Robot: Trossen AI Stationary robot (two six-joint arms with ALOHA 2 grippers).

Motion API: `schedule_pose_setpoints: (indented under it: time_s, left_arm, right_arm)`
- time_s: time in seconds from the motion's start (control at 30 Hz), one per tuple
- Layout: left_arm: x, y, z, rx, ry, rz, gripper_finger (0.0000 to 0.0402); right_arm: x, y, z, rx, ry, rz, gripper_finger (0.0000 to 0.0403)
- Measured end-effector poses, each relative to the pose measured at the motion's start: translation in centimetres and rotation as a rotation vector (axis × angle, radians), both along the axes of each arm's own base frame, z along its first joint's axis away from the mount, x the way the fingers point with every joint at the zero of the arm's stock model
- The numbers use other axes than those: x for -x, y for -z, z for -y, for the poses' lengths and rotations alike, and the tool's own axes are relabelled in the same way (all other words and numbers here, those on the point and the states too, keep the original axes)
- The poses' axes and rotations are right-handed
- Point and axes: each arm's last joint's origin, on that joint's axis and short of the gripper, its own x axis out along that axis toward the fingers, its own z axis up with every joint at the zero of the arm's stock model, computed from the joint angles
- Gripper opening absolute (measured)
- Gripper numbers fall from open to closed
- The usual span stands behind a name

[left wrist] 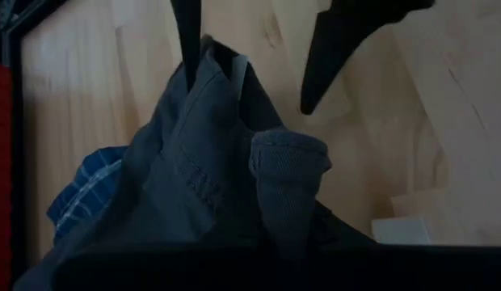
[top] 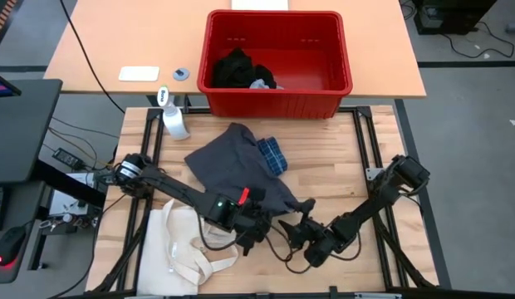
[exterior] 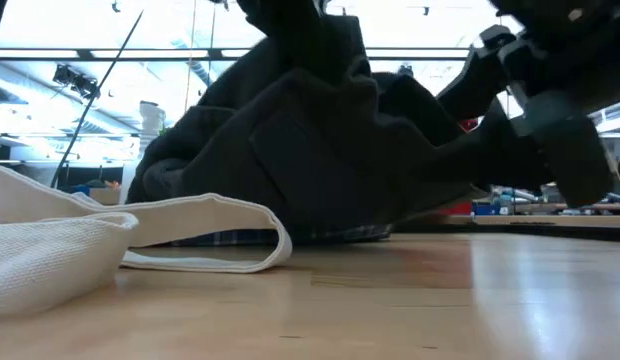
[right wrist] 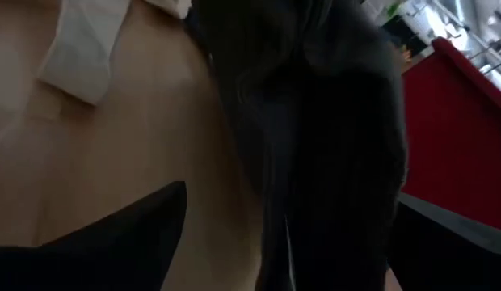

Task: Fold Laundry from Bin
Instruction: Fold the gray short

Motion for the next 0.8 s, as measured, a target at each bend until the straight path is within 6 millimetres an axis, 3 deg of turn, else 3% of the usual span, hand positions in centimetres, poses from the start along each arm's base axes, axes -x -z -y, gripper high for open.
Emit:
schedule_pose_setpoints:
  time_s: [0.23, 0.37, 0.47, 0.57, 0.67, 0.7, 0.8]
  left_arm:
    - [0.7, -0.9, 0.4, 0.011, -0.001, 0.021, 0.0018]
    - [0.9, -1.4, 0.4, 0.014, -0.004, 0.035, 0.0019]
    - [1.0, -1.6, 0.4, 0.013, -0.010, 0.047, 0.0019]
    - [1.3, -2.2, 0.2, 0.017, -0.009, 0.057, 0.0020]
    - [2.3, -3.9, 0.0, 0.034, -0.001, 0.087, 0.0020]
    - [2.7, -4.7, 0.0, 0.042, 0.006, 0.107, 0.0020]
    - [4.3, -7.3, -0.3, 0.079, 0.043, 0.171, 0.0020]
  right_arm:
    - [-0.2, 0.0, 1.2, 0.085, 0.106, 0.032, 0.0376]
    - [-0.5, 0.1, 1.5, 0.041, 0.078, -0.006, 0.0344]
    - [-0.5, 0.3, 1.9, 0.031, 0.084, -0.030, 0.0279]
    - [-0.5, 0.0, 1.9, 0.086, 0.087, -0.033, 0.0177]
    - [-0.7, -1.7, 1.3, 0.160, 0.058, -0.043, 0.0056]
    - [-0.9, -2.7, 1.1, 0.179, 0.038, -0.051, 0.0032]
    - [-1.7, -6.8, 0.4, 0.197, -0.001, -0.022, 0.0031]
